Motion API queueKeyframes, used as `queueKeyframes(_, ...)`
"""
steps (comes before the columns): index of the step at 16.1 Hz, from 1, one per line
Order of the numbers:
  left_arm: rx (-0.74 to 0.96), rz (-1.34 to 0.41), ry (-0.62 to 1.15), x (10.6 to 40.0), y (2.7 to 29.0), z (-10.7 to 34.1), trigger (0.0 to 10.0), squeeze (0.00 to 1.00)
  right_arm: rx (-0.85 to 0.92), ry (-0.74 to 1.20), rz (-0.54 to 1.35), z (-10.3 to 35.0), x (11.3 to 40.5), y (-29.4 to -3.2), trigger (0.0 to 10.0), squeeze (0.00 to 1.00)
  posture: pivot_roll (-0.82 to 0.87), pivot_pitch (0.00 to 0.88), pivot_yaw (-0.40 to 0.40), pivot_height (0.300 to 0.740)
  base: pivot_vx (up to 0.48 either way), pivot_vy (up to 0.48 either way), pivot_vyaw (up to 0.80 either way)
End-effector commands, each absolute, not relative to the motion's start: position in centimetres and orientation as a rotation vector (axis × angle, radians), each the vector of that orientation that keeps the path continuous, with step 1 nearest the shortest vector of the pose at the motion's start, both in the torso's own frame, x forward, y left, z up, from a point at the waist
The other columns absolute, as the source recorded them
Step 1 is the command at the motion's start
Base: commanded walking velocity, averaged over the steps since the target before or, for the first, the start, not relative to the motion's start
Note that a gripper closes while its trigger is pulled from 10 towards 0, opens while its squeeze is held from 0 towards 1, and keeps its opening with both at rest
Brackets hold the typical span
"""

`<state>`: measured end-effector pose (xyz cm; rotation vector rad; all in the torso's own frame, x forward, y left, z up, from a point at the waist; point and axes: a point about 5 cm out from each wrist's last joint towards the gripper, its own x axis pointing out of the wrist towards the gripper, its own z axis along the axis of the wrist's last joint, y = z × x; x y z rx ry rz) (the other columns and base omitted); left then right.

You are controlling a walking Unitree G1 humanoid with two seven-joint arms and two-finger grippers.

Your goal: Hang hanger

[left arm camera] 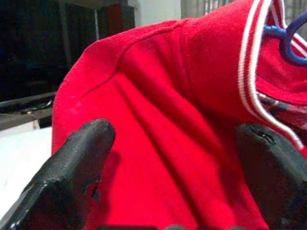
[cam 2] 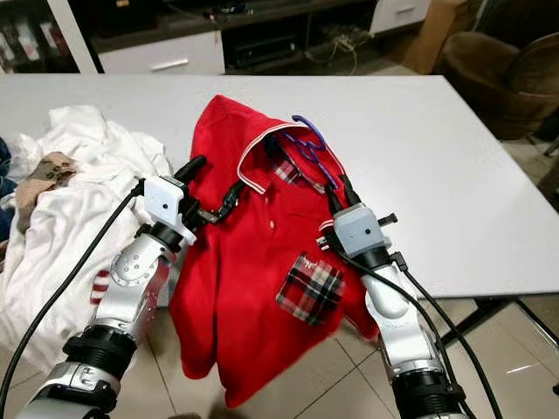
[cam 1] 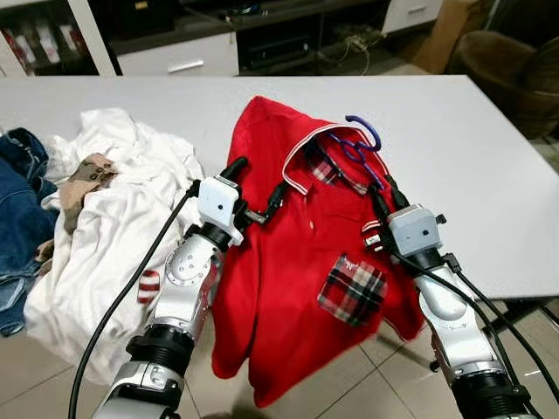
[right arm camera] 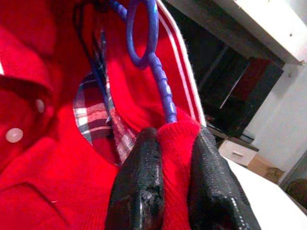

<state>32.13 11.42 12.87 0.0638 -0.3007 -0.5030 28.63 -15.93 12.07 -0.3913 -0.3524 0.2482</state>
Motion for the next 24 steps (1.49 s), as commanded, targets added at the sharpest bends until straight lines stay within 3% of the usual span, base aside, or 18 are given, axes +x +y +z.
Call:
queueKeyframes(1,0.07,-0.494,-0.3,32.27,11.6,12.89,10.0,0.0,-0.384,-0.395,0.233,13.16,29.15,-16.04,10.0,0.0,0.05,0.0,0.019,0.74,0.307,0.0,0.0)
queueKeyframes(17,0.06,-0.498,-0.303,32.13,11.54,12.88,10.0,0.0,-0.38,-0.391,0.233,12.96,28.96,-15.95,10.0,0.0,0.05,0.0,0.021,0.74,0.362,0.0,0.0)
queueKeyframes(24,0.044,-0.503,-0.317,32.05,11.44,12.99,10.0,0.0,-0.384,-0.39,0.238,12.99,29.1,-15.98,10.0,0.0,0.05,0.0,0.016,0.74,0.0,0.0,0.0)
